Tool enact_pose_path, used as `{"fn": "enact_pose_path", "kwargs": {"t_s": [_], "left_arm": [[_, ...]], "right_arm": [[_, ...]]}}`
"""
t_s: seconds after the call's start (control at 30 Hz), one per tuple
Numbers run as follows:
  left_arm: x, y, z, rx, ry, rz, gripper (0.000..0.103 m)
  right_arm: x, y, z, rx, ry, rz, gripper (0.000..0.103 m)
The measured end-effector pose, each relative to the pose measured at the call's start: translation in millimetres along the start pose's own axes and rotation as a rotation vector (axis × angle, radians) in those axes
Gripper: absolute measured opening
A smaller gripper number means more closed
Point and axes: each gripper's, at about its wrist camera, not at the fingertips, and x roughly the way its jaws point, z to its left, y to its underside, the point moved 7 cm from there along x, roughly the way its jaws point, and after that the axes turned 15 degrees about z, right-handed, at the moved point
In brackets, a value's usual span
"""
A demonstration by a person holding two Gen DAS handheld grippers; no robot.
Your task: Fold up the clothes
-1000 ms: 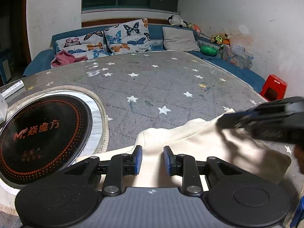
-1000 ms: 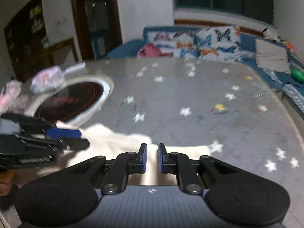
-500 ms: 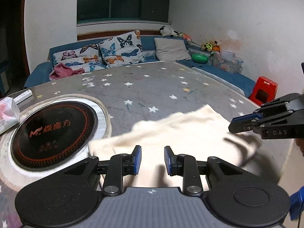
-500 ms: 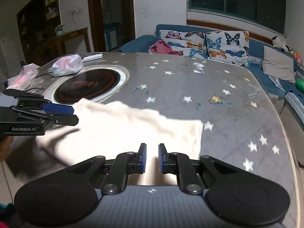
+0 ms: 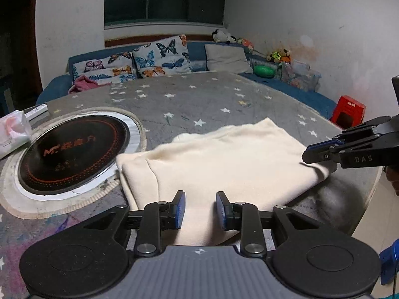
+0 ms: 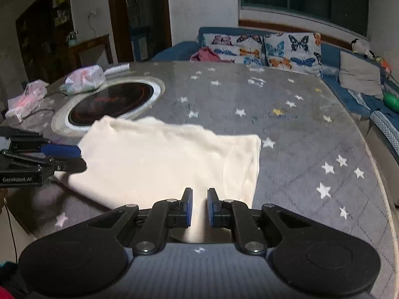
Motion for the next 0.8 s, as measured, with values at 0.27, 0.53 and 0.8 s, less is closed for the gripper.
{"fn": "enact_pose_path", "kwargs": {"t_s": [0.27, 0.53, 0.8], "left_arm": [[-6.0, 2.7, 8.5, -0.037, 0.001, -0.004, 0.03], [-1.7, 12.2, 13.8, -0.061, -0.01, 0.007, 0.03], [-6.7, 14.4, 7.5, -0.05, -0.017, -0.002, 0.034]], "right_arm": [[1.8, -3.1, 9.4, -0.036, -0.005, 0.01, 0.012], [15.0, -9.4, 59.0, -0.177, -0.086, 0.017, 0.013], [11.8, -5.5, 84.2, -0.284, -0.047, 0.001, 0.016]]}}
